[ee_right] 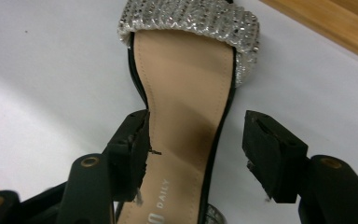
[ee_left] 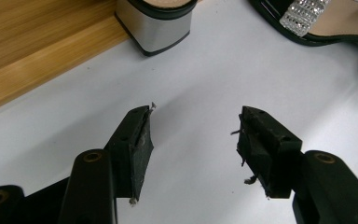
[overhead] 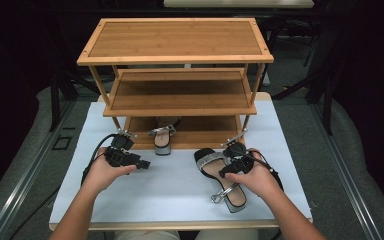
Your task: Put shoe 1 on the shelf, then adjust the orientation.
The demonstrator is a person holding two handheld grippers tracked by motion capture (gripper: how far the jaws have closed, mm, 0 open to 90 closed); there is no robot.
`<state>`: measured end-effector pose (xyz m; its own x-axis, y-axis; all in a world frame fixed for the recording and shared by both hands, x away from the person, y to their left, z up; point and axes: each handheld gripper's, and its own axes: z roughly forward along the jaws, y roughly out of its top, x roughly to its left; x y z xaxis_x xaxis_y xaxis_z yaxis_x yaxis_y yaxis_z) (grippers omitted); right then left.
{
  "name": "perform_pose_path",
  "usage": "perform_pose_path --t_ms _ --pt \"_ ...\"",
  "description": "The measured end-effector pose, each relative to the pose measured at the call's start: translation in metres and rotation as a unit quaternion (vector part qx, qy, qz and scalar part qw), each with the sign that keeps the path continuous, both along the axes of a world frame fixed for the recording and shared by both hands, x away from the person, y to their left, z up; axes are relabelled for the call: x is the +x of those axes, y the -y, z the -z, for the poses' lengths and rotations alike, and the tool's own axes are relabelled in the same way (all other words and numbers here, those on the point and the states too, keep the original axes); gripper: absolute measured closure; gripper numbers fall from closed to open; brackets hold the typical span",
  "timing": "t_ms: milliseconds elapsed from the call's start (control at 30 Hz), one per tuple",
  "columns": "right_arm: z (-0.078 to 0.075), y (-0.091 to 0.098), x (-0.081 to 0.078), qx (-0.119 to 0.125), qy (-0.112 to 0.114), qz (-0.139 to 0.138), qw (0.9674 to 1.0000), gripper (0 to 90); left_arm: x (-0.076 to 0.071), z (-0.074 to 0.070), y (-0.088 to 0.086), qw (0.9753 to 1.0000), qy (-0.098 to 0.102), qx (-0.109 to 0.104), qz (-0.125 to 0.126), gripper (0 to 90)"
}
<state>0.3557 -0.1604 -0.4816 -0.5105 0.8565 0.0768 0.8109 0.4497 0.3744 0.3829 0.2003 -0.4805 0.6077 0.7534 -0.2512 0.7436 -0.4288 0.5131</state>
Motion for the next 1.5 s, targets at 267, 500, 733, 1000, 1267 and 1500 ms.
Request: perform_pose_path --t_ms 267,500,733,1000,1267,1500 --pt "0.008 -0.009 -0.002 -0.023 -0.027 -0.013 0.9993 37.8 -0.001 0.0 -0.003 1.0 0.0 -0.001 -0.004 44.1" --pt "0.014 -0.011 -0.001 -0.037 -0.051 -0.003 0.998 32.0 0.0 0.003 -0.005 1.0 -0.003 -0.001 -0.006 43.6" --pt "0.022 -0.013 0.0 -0.039 -0.073 0.01 0.9965 32.1 0.001 0.006 -0.006 0.9999 -0.007 0.0 -0.01 43.1" --pt "0.028 -0.014 0.001 -0.043 -0.087 0.019 0.995 34.8 0.002 0.006 -0.009 0.9999 -0.007 -0.001 -0.013 42.7" --pt "0.029 -0.014 0.001 -0.044 -0.087 0.024 0.995 36.4 0.003 0.01 -0.008 0.9998 -0.011 0.0 -0.013 42.5" --pt "0.029 -0.012 0.001 -0.044 -0.083 0.029 0.9952 38.3 0.004 0.011 -0.01 0.9998 -0.014 0.0 -0.017 42.5"
